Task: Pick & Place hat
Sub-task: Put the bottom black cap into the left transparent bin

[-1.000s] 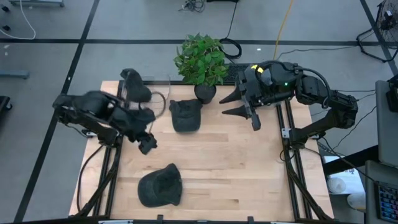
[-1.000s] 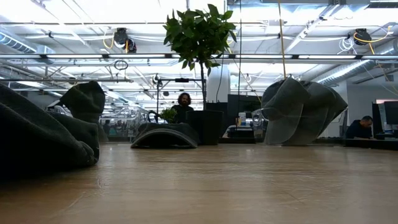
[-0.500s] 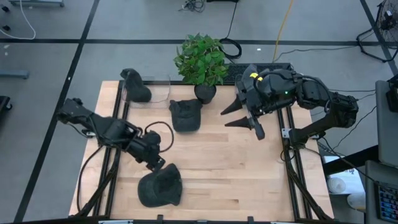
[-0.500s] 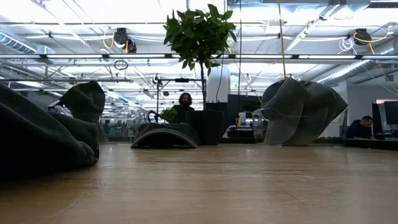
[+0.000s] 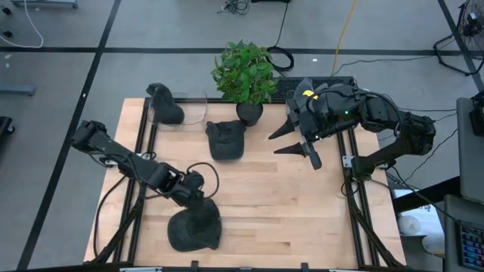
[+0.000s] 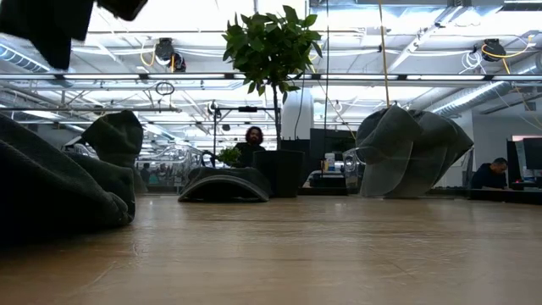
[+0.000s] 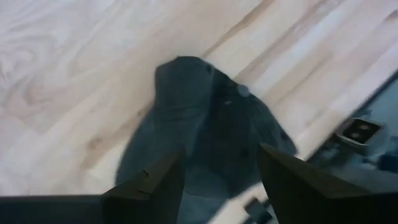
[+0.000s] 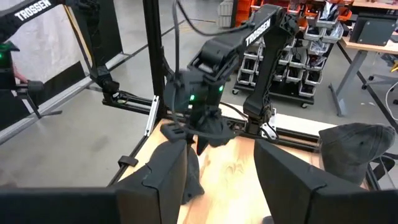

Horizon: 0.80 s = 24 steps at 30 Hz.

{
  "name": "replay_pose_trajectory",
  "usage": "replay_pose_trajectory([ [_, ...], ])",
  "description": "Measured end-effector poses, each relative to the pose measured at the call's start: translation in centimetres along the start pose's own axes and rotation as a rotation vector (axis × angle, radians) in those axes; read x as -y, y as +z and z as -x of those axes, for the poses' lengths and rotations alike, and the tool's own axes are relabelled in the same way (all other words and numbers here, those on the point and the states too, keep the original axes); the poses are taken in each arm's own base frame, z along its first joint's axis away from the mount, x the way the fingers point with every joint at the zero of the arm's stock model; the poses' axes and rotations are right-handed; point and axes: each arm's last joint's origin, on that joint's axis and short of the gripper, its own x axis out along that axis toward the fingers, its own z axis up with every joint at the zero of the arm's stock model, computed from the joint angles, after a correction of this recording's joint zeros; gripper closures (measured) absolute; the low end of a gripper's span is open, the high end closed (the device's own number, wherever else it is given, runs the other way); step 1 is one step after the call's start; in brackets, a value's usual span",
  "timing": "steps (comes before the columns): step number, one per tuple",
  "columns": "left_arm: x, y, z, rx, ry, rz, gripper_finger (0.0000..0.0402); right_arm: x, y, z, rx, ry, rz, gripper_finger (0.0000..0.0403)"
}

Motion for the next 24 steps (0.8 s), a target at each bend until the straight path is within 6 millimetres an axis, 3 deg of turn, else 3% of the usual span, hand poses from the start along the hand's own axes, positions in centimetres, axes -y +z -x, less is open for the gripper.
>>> replay_pose_trajectory([
  [13,0.5,0.5,-7.1,-0.033,0.175,-0.083,0.0195,0.0,-0.1,0.0,-0.005,0.001,0.024,0.0224],
  [24,0.9,0.9,-10.6,-0.062,0.2,-0.106,0.0195,0.0,-0.3,0.0,-0.028,0.007,0.018,0.0224],
])
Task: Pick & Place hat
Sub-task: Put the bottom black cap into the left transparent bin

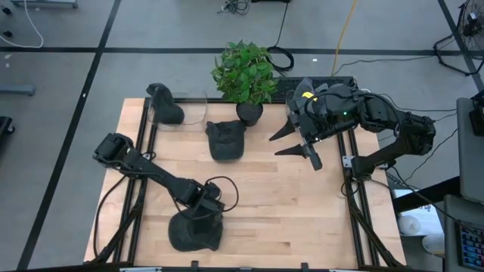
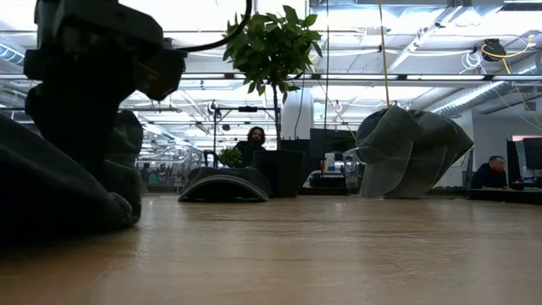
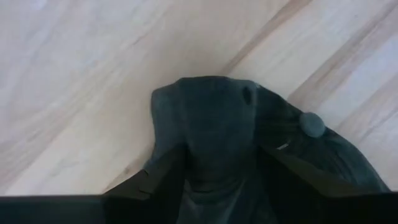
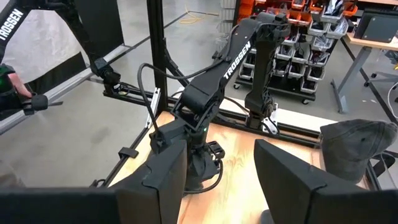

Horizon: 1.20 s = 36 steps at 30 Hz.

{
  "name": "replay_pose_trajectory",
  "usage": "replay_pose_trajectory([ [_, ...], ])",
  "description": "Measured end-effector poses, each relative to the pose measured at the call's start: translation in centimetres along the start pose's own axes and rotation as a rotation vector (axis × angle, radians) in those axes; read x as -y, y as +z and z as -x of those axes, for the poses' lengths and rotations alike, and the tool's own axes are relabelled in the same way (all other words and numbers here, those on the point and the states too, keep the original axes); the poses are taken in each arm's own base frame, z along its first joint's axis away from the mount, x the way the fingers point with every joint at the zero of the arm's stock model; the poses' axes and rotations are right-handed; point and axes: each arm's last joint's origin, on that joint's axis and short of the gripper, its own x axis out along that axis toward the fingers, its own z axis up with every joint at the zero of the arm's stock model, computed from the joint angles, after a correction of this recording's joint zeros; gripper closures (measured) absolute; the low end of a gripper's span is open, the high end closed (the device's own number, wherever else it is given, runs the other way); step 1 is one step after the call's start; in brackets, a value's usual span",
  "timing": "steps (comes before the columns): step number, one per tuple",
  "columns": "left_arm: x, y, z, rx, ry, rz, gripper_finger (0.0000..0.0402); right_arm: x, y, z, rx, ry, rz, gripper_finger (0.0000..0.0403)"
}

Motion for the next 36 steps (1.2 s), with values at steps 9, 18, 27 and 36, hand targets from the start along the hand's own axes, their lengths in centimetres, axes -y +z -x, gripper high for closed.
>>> replay_pose_trajectory([
  [9,-0.6,0.8,0.1,-0.034,0.013,0.055,0.0373,0.0,0.0,0.0,0.0,-0.001,-0.007,0.0224],
  [18,-0.9,1.7,1.9,-0.007,-0.041,0.073,0.0394,-0.5,0.1,0.3,0.013,0.108,-0.119,0.0225],
  [27,-2.5,1.9,9.7,0.179,-0.246,0.055,0.0395,-1.1,0.5,2.1,0.05,0.109,-0.157,0.0225],
  [36,-6.0,1.4,15.9,0.453,-0.353,0.056,0.0395,-1.0,1.2,2.7,0.115,0.047,-0.19,0.0225],
])
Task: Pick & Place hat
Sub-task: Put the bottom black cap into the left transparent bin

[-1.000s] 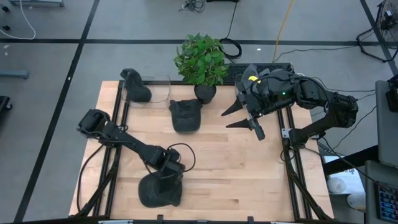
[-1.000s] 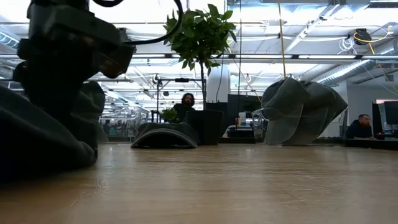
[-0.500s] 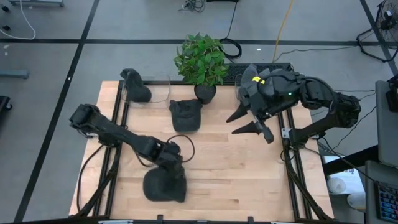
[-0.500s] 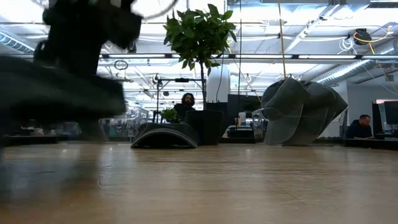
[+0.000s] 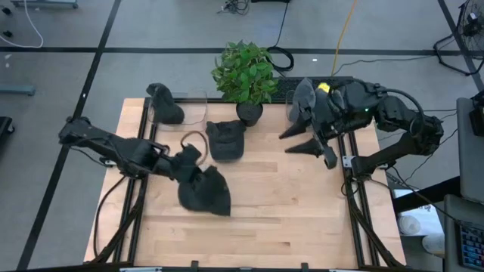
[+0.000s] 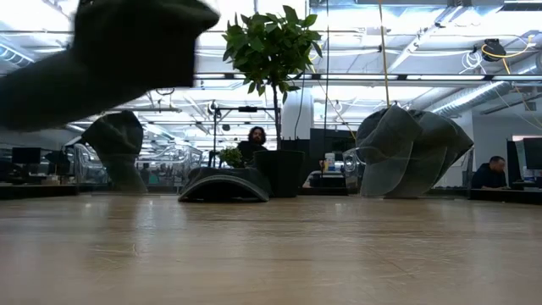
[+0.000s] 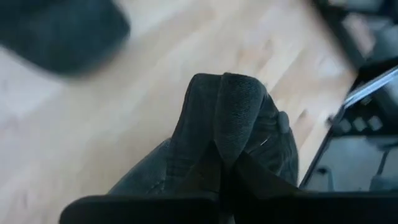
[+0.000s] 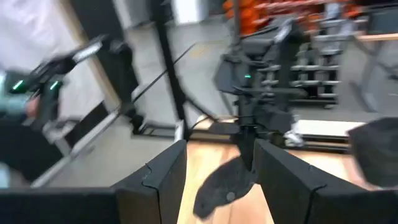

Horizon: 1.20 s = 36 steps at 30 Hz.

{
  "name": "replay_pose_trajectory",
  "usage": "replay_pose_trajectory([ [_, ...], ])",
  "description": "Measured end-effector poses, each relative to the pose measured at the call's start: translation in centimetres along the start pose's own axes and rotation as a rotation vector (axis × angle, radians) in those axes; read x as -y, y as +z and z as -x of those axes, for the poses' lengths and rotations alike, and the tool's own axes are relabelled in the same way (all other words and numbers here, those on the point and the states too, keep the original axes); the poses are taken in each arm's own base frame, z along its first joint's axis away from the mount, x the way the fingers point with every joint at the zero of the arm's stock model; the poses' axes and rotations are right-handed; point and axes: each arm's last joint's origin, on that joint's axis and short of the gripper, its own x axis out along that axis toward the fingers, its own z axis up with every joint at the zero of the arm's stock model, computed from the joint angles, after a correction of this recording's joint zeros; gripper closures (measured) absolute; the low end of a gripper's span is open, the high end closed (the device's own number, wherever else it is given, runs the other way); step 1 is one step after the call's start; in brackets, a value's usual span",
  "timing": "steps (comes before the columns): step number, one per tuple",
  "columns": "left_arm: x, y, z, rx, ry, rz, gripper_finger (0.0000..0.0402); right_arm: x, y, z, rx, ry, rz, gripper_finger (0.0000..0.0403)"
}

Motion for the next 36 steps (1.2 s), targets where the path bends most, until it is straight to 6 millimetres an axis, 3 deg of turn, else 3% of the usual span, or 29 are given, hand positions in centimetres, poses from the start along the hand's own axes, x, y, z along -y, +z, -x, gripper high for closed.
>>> replay_pose_trajectory([
  [6,-0.5,1.7,2.6,0.145,-0.083,-0.06,0.0395,0.7,0.4,-1.1,0.056,-0.117,-0.067,0.0199],
  [14,-0.5,4.1,5.5,0.35,-0.253,-0.16,0.0395,0.9,0.5,-2.0,0.081,-0.115,-0.064,0.0095],
  [18,-0.4,5.2,6.6,0.439,-0.324,-0.208,0.0395,1.0,1.3,-2.4,0.159,-0.1,-0.043,0.0063],
  [24,-0.2,6.7,7.9,0.599,-0.385,-0.279,0.0395,0.9,2.1,-2.2,0.247,-0.081,-0.078,0.0061],
  [31,0.3,8.1,9.1,0.78,-0.437,-0.334,0.0396,1.0,2.8,-2.0,0.309,-0.108,0.1,0.0064],
  [36,0.2,8.9,9.7,0.872,-0.427,-0.357,0.0396,1.2,3.0,-1.9,0.338,-0.218,0.121,0.0064],
])
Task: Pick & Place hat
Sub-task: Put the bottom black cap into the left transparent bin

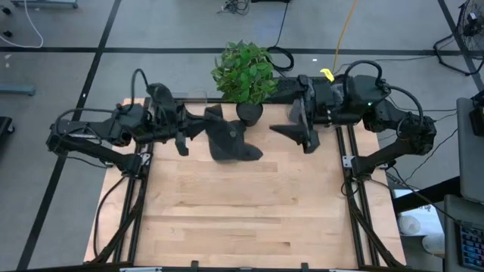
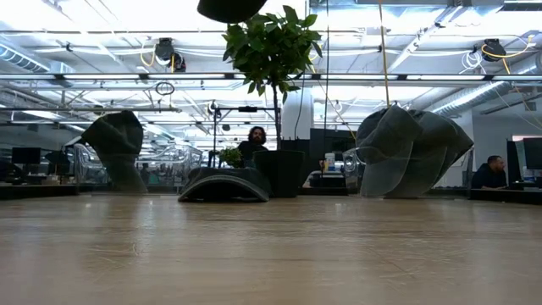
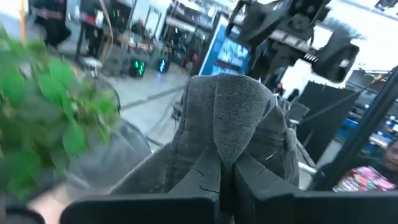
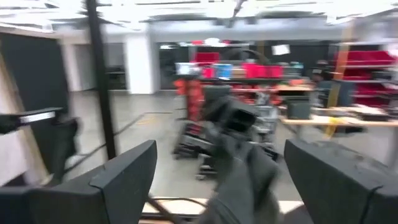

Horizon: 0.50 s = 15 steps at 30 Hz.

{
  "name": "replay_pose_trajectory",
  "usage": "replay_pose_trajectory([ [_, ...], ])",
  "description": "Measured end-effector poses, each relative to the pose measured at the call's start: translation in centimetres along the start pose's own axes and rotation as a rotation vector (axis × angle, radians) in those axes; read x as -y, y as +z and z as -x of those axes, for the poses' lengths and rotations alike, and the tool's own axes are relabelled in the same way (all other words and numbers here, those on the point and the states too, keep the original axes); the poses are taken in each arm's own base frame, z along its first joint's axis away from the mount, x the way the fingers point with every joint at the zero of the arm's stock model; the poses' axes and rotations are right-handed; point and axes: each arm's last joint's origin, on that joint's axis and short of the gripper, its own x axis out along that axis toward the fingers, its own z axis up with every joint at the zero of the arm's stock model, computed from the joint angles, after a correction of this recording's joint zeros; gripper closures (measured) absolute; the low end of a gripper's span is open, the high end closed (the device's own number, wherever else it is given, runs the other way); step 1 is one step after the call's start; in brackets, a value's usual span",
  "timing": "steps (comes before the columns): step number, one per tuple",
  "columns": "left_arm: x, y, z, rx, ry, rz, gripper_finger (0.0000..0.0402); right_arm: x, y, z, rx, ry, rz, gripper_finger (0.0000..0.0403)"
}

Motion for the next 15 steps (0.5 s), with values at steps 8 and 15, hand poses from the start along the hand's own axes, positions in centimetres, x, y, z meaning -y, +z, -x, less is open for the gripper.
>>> replay_pose_trajectory([
  [8,0.6,2.8,0.7,0.102,-0.001,-0.158,0.0396,0.6,0.0,0.1,0.008,-0.197,0.003,0.0064],
  [15,1.4,6.0,1.1,0.171,0.064,-0.23,0.0396,0.6,0.3,0.1,0.039,-0.225,0.011,0.0064],
])
